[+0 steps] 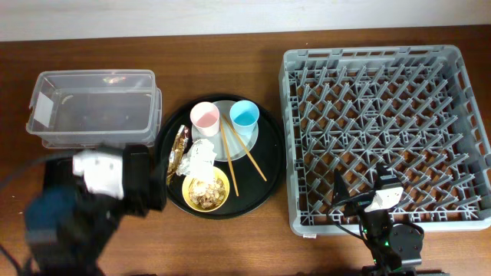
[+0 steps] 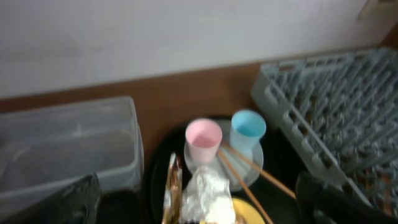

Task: Sort waste into correct bins and load items into the dishwasher rack
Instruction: 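Reach left gripper to the Nescafe Gold wrapper and grasp it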

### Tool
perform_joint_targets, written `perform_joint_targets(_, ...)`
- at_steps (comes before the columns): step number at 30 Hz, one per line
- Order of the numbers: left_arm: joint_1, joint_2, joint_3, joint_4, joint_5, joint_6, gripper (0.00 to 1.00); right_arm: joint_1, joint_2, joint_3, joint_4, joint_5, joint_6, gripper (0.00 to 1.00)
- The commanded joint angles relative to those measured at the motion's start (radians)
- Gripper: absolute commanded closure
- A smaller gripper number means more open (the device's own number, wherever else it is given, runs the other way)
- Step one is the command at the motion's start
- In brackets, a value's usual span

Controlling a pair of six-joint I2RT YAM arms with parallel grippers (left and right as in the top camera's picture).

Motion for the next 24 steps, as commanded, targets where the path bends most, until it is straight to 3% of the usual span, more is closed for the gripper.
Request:
perform_joint_targets(1,-0.002,0.227,0.209,-0.141,0.012,0.053,0.01,-0.006,-0.006,-0.007,-0.003,-0.002,0.002,0.02)
perform_joint_targets(4,-0.002,0.371,0.305,-0.164,0.015,0.041,0.01,-0.006,-0.006,-0.007,-0.003,-0.002,0.002,0.02)
perform_joint_targets(10,-0.003,0.530,0.306,-0.245,0.076,0.042,0.02,-0.006,-0.006,-0.007,-0.003,-0.002,0.002,0.02)
perform_joint_targets(11,-0.003,0.552,0.306,-0.259,0.073,0.042,0.27,-0.006,-0.006,-0.007,-0.003,-0.002,0.002,0.02)
perform_joint_targets(12,-0.003,0.578,0.306,-0.280,0.073,0.041,0.69,-0.006,-0.006,-0.007,-0.003,-0.002,0.002,0.01)
perform_joint_targets(13,-0.003,0.600,0.306,-0.301,0.072,0.041,0.91,-0.006,-0.006,-0.007,-0.003,-0.002,0.002,0.02)
perform_joint_targets(14,-0.003,0.626,0.303,-0.321,0.071,0.040,0.99,-0.006,-0.006,-0.007,-0.003,-0.002,0.002,0.01)
perform_joint_targets(18,-0.019,0.699,0.272,-0.361,-0.069,-0.069,0.99,-0.006,-0.006,-0.007,-0.003,-0.002,0.002,0.02)
perform_joint_targets(22,-0.089,0.761,0.189,-0.308,-0.177,-0.141,0.98,-0.006,-0.006,-0.007,-0.003,-0.002,0.002,0.02)
perform_joint_targets(24,-0.116,0.784,0.158,-0.266,-0.183,-0.148,0.83,-0.006,-0.006,-0.007,-0.003,-0.002,0.002,0.02)
